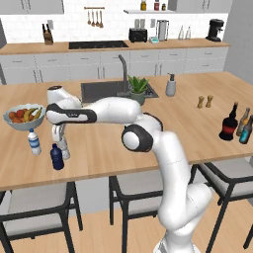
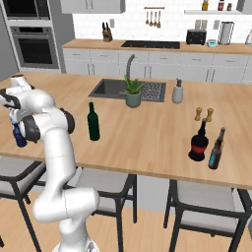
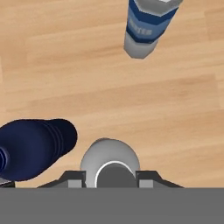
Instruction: Move the plastic bottles in the middle to the plastics group, and the glass bottles in the middle to the glass group.
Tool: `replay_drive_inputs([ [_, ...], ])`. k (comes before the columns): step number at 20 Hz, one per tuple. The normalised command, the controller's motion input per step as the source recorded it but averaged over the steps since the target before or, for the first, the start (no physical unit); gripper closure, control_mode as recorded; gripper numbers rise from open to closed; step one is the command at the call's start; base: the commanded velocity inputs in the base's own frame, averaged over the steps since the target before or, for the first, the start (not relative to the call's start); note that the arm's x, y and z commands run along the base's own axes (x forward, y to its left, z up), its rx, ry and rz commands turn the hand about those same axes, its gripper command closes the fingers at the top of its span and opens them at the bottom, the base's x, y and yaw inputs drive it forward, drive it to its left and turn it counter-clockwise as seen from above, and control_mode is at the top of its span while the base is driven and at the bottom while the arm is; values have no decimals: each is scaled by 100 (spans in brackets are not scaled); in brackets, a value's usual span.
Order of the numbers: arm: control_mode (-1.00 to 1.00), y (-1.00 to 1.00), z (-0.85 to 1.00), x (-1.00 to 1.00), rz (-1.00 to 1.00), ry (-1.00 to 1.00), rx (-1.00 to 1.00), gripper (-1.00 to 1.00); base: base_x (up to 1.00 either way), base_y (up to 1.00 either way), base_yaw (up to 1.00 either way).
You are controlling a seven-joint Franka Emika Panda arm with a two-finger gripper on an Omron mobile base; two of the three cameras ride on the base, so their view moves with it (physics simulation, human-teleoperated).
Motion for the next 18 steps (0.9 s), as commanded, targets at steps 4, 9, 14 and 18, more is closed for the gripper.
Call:
replay_drive_inputs([
  [4, -100, 0, 0, 0, 0, -6, 0, 100, 0, 0, 0],
  [9, -100, -1, 0, 0, 0, 0, 4, 100, 0, 0, 0],
  [14, -100, -7, 0, 0, 0, 0, 12, 100, 0, 0, 0],
  [18, -100, -4, -11, 0, 0, -1, 10, 100, 0, 0, 0],
])
